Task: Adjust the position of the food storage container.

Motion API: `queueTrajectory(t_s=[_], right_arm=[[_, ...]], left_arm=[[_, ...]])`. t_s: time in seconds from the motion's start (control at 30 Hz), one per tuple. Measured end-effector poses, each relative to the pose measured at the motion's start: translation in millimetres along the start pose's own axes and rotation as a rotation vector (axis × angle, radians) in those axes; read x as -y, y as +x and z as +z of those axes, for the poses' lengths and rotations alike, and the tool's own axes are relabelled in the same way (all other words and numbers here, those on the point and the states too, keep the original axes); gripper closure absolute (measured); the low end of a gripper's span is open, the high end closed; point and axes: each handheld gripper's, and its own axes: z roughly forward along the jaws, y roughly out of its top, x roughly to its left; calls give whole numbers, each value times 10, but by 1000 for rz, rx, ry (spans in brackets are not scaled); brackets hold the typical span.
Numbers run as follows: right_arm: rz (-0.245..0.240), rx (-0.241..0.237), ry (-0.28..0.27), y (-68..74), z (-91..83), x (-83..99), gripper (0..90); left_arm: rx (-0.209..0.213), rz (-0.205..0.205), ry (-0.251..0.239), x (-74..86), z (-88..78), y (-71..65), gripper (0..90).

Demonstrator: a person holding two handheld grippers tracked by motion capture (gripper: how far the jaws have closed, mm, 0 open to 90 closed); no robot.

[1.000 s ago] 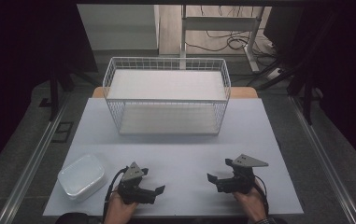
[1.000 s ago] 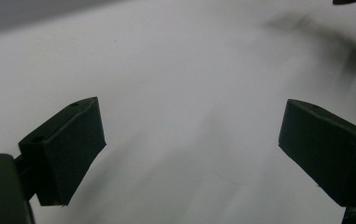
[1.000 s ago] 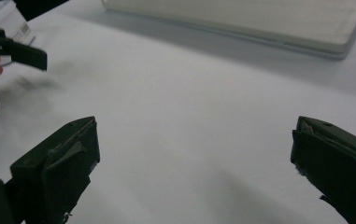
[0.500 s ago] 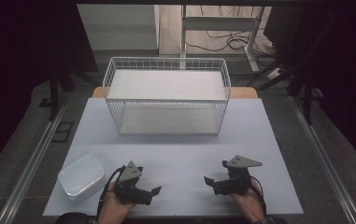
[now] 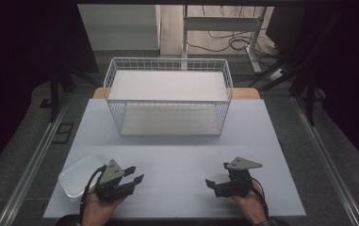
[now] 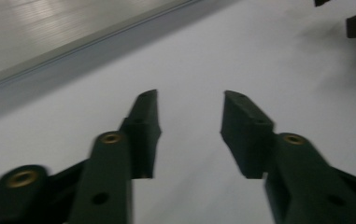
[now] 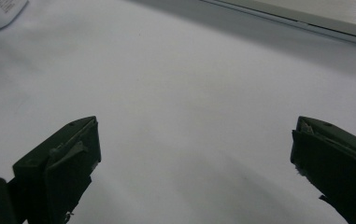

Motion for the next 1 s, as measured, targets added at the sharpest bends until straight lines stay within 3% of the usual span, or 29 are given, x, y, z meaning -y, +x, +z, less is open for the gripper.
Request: queueTrajectory(t_s=[0.1, 0.2, 0.27, 0.43, 0.53, 0.63, 0.77, 0.8, 0.9, 0.93, 1.0], right_arm=[[-5, 1, 4, 2, 0, -1, 17], [-11, 5, 11, 0, -4, -2, 22], [-14, 7, 18, -3, -4, 0, 24], [-14, 6, 17, -8, -11, -4, 27], [-14, 1, 21, -9, 0, -8, 28], [-19, 4, 24, -4, 6, -7, 29], [-27, 10, 26, 6, 5, -6, 31], [-31, 13, 29, 7, 7, -5, 32], [-35, 15, 32, 8, 10, -6, 33], [-38, 18, 33, 13, 16, -6, 34], [-40, 18, 34, 15, 17, -5, 34]], left_arm=[[-16, -6, -2, 10, -61, 61, 731], [-46, -61, -8, 35, -194, 204, 852], [-55, -73, -6, 42, -222, 238, 899], [-103, -97, -14, 87, -366, 384, 900], [-154, -113, -23, 137, -493, 496, 900], [-173, -129, -26, 167, -537, 555, 900], [-232, -174, -32, 245, -662, 696, 900], [-267, -195, -37, 288, -735, 757, 900], [-291, -216, -43, 331, -798, 811, 900], [-323, -234, -41, 384, -864, 867, 900], [-343, -251, -42, 425, -909, 908, 900]])
